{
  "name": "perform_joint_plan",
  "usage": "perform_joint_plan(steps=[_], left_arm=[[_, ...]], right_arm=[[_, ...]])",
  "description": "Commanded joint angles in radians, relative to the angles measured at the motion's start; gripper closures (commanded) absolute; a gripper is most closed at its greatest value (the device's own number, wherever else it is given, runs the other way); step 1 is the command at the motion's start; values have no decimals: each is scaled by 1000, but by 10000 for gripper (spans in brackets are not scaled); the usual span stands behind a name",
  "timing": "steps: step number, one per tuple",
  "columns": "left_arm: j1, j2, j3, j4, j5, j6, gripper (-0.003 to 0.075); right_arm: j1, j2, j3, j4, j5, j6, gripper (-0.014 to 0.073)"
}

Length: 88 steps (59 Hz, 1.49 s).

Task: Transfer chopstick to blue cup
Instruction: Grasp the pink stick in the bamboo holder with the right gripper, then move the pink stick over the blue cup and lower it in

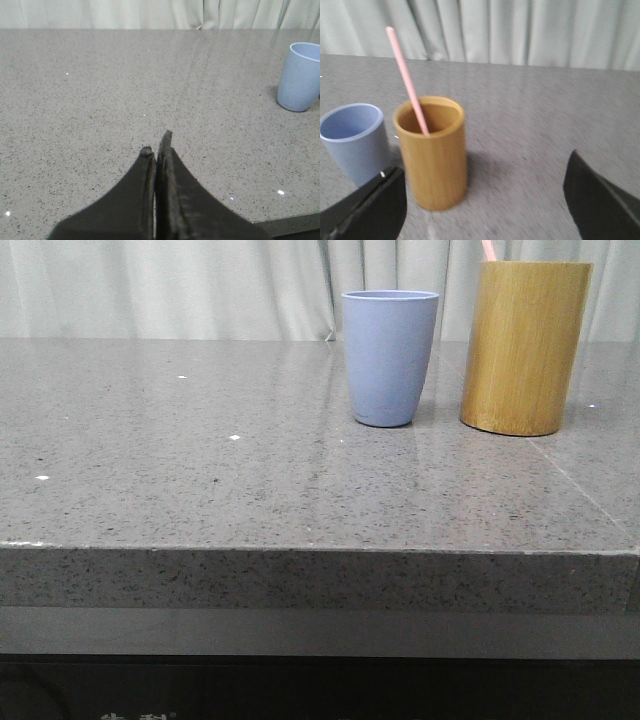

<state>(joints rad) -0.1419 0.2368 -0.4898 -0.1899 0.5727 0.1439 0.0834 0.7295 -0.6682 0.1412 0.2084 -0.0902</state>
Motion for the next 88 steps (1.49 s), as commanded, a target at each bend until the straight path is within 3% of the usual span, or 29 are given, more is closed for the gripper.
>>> perform_joint_plan(steps=[1,16,34,47,52,62,68,77,88], left_arm=[[2,0,-19,-13,-81,-3,739],[2,0,-19,-13,-71,-3,739],[2,0,-19,-13,-71,-3,739],[2,0,-19,-13,-71,-3,739],[2,0,-19,-13,-71,-3,739],[2,0,-19,-13,-71,-3,739],[2,0,-19,-13,-71,-3,739],[2,0,-19,-13,-71,-3,739],[2,0,-19,-13,-71,-3,739]], right_arm=[[61,113,-94,-8,-140,-27,-50],[194,467,-349,-114,-228,-28,-50],[201,763,-612,-115,-227,-28,-50],[199,862,-703,-117,-193,-28,-34],[199,861,-703,-117,-191,-28,59],[199,856,-703,-117,-187,-28,368],[199,845,-703,-117,-171,-28,496],[199,822,-703,-117,-174,-28,582],[199,798,-703,-117,-197,-28,591]])
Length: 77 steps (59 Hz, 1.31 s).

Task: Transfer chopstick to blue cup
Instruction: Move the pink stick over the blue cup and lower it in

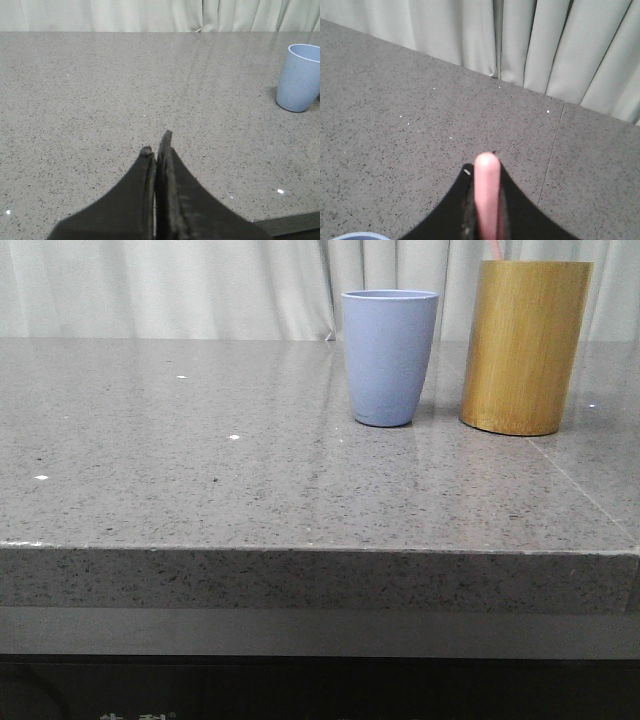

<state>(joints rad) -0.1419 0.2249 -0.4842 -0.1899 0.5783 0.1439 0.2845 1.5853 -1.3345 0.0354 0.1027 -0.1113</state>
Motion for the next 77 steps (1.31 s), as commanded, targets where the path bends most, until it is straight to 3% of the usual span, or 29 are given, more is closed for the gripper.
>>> perform_joint_plan(steps=[1,20,31,52,77], left_arm=[[2,12,-24,-13,-77,-3,739],[2,12,-24,-13,-77,-3,739],[2,12,-24,-13,-77,-3,739],[2,12,-24,-13,-77,-3,739],[2,12,-24,-13,-77,-3,739]], right_arm=[[-2,-61,-37,-11,-92,-7,591],[-2,-219,-78,-24,-228,-7,591],[36,-256,-167,-23,-213,-6,591],[224,-124,-181,7,-256,-6,589],[227,15,-165,7,-251,-6,587]])
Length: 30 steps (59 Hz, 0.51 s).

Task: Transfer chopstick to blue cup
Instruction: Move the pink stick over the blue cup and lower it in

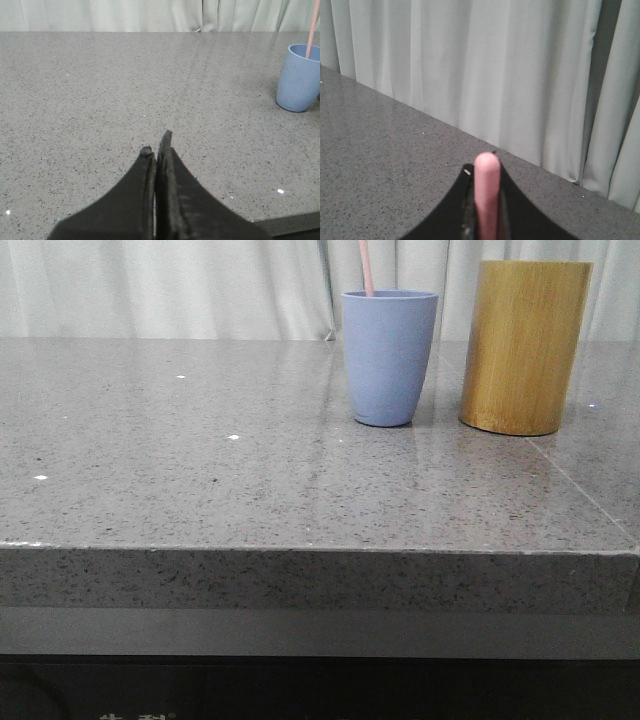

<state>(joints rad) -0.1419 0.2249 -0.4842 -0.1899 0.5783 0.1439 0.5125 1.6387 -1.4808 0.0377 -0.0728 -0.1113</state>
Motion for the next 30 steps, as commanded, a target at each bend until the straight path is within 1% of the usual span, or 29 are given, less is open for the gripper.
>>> perform_joint_plan(steps=[1,3,7,14,18,22,30], left_arm=[[2,12,-24,-13,-77,-3,739],[2,12,-24,-13,-77,-3,739],[2,12,-24,-13,-77,-3,739],[2,12,-24,-13,-77,-3,739],[2,12,-24,-13,-77,-3,739],[2,12,-24,-13,-77,-3,739],[2,12,-24,-13,-79,-3,739]], right_arm=[[-1,-36,-18,5,-73,-6,586],[-1,-34,-18,5,-63,-6,580],[-1,-31,-18,5,-49,-6,536],[-2,-30,-18,5,-37,-6,404],[-2,-30,-18,5,-36,-6,348],[-2,-32,-18,5,-37,-6,322],[-2,-61,-21,5,-21,-6,324]])
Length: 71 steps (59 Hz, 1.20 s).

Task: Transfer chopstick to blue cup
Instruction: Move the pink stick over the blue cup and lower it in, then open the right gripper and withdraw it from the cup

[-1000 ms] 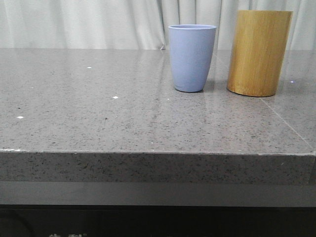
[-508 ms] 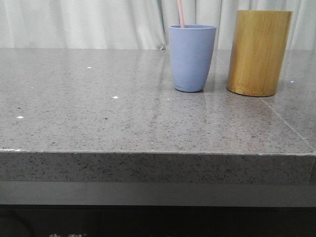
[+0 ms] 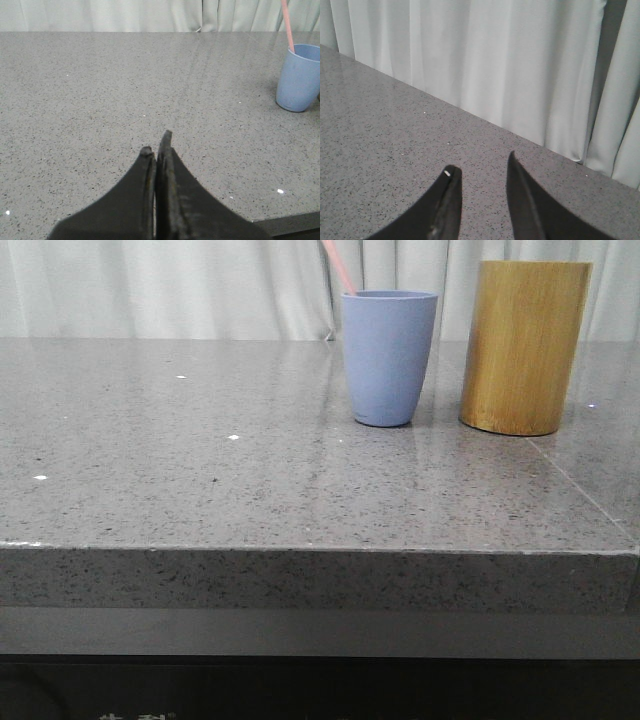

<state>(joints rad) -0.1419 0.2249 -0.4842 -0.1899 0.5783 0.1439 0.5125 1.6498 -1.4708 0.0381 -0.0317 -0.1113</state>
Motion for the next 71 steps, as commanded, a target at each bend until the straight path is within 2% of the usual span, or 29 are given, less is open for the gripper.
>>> perform_joint_plan(steps=[1,5,9,17,27,38,43,53,71], left_arm=[[2,12,-24,-13,-78,-3,739],[2,12,-24,-13,-78,-3,739],[2,12,-24,-13,-81,-3,739],[2,12,-24,-13,-81,-3,739],[2,12,-24,-13,-81,-3,739],[2,12,-24,-13,-81,-3,739],[2,12,-24,-13,-81,-3,739],[2,12,-24,-13,-81,-3,739],[2,12,-24,-13,-81,-3,739]], right_arm=[[-2,-77,-33,4,-55,-6,327],[-5,-99,-51,4,1,-6,350],[-11,-116,-83,4,90,-6,416],[-52,-140,-166,4,322,-6,668],[-130,-181,-189,5,473,15,652],[-267,-264,-147,5,668,61,652],[-314,-328,-74,5,676,61,652],[-370,-519,193,11,594,94,652],[-371,-876,693,35,400,100,652]])
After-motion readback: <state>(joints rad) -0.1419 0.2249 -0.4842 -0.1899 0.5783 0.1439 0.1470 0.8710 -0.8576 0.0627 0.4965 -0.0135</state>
